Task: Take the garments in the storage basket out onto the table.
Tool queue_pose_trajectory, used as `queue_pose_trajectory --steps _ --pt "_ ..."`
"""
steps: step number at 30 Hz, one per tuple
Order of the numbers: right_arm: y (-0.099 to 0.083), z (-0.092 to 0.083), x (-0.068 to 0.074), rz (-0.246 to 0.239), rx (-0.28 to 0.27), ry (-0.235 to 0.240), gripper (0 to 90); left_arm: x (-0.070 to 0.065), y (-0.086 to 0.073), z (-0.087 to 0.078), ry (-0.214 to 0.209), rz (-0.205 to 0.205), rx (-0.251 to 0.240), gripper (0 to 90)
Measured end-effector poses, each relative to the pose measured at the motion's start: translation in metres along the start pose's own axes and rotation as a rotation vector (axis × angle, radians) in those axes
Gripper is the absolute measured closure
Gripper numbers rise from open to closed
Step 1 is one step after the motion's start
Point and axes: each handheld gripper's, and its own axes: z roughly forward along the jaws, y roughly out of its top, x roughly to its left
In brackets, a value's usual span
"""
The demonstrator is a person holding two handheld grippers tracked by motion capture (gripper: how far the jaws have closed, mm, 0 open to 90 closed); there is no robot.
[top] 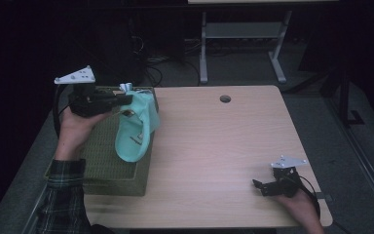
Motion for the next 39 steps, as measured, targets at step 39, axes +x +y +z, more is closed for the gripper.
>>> queue_pose_trajectory --steps 39 --pt "0.000 0.000 0.000 0.002 0.000 0.001 2.1 -0.051 0.026 0.111 -0.180 0.049 -0.006 88.3"
